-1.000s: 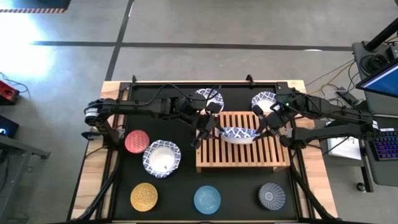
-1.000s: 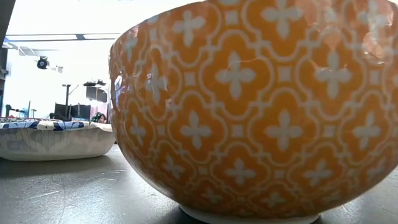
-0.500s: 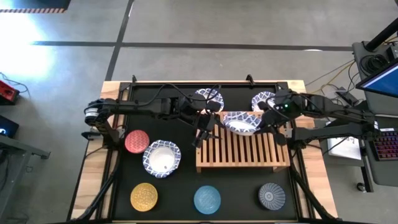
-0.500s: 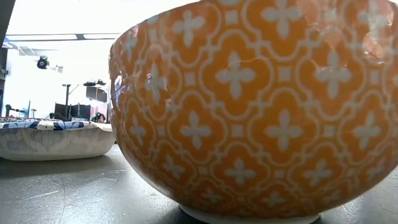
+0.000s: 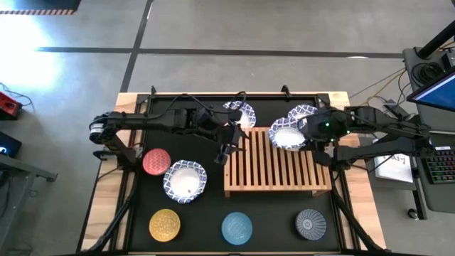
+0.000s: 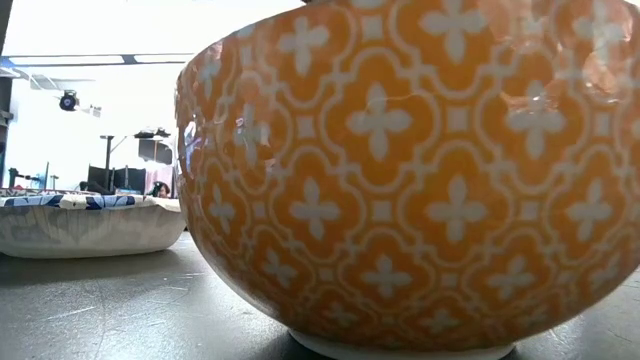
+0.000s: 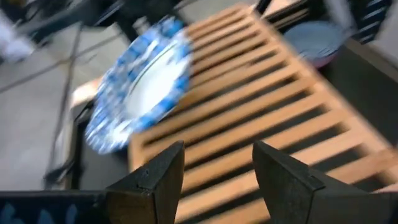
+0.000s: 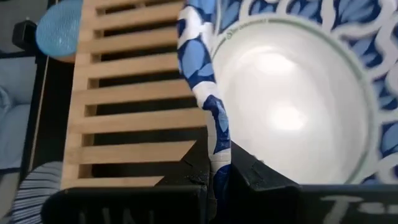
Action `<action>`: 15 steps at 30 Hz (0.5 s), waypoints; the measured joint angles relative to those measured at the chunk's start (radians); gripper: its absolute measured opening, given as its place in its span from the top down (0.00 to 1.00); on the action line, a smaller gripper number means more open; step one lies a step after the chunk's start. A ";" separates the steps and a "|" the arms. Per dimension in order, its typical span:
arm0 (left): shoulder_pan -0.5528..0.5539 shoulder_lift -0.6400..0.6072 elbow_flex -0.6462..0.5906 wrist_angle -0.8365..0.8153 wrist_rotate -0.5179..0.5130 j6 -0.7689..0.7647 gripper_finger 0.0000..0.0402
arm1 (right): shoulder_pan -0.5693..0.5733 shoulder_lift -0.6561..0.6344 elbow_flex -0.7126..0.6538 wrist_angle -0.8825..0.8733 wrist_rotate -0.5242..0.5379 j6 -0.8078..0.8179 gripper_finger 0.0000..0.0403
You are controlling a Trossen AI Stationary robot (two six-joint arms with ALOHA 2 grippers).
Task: Place and stack bowls onto a shelf
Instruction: Put the top left big white and blue bowl on the shelf
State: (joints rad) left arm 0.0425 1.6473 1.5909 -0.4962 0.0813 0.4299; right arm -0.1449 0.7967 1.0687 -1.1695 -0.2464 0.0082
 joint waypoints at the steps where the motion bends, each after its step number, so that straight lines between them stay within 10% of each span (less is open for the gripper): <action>1: 0.000 -0.010 0.000 -0.015 -0.038 -0.006 0.57 | 0.012 0.010 0.001 -0.010 0.001 0.021 0.97; 15: 0.000 -0.082 0.000 -0.260 -0.126 -0.206 0.57 | 0.221 0.135 0.009 -0.107 -0.006 0.285 0.97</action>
State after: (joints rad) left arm 0.0425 1.5654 1.5909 -0.7558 -0.0444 0.2242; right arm 0.0762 0.9315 1.0779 -1.2762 -0.2527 0.2933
